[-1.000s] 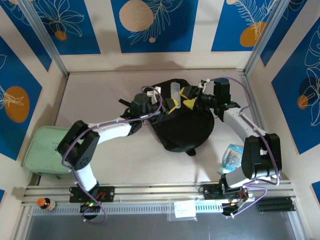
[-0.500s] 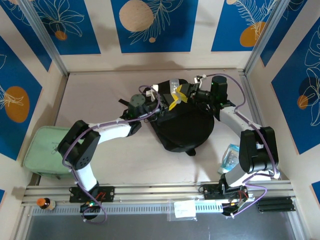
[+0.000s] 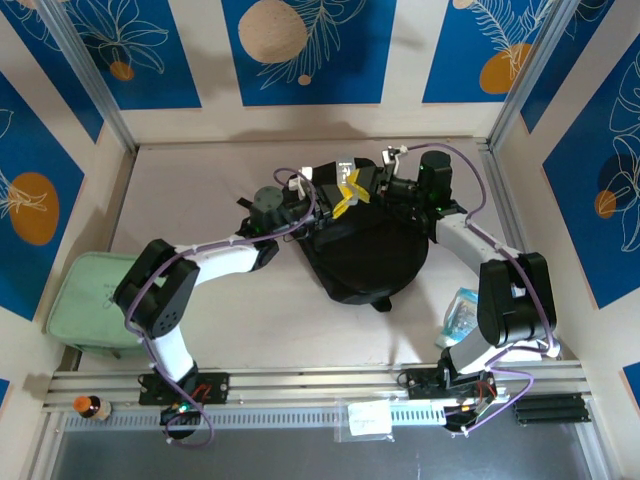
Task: Pack the student bag
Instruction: Pass the loose stationery.
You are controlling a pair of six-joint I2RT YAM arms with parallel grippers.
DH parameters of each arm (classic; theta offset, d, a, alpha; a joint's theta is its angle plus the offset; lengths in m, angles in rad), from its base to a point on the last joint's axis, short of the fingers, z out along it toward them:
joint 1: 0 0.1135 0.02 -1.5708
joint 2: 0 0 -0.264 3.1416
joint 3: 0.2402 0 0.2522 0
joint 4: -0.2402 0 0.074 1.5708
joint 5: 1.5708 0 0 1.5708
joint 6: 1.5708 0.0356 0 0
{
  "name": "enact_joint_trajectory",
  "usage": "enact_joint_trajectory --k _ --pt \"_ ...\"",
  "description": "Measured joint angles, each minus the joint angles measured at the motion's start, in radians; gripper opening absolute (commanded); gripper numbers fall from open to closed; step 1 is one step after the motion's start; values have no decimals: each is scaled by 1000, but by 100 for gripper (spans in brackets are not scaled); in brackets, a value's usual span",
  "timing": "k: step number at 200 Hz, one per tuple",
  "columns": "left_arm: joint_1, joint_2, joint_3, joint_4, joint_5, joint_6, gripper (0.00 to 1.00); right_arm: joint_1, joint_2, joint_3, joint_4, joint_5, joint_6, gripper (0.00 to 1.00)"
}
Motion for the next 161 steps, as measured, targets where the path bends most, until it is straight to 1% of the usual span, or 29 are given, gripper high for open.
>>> enact_joint_trajectory --k 8,24,33,54,71,82,95,107,127,142,161 --pt "1 0 0 2 5 -3 17 7 8 2 6 -4 1 33" --pt "3 0 -6 2 6 -8 17 13 24 3 18 -8 8 26" --pt "6 2 -11 6 7 -11 20 13 29 4 16 -8 14 23" --pt "10 2 -26 15 8 -9 39 11 32 4 10 -12 17 20" --pt "17 -6 -63 6 6 35 54 -11 29 0 -6 -1 3 19" --pt "25 -19 -93 -25 -3 71 61 -34 20 -10 -40 12 -16 18" --pt "35 -40 -124 -94 -14 144 66 -60 11 -13 -101 27 -46 18" --pt "42 -55 -132 -179 -22 222 66 -80 1 -13 -169 45 -79 17" --pt "51 -59 -110 -344 -41 392 67 -95 -8 -11 -294 72 -141 16" --pt "53 -42 -52 -481 -59 526 66 -93 -7 -9 -388 94 -180 15" --pt "53 14 68 -633 -87 688 63 -91 -6 3 -491 114 -216 15"
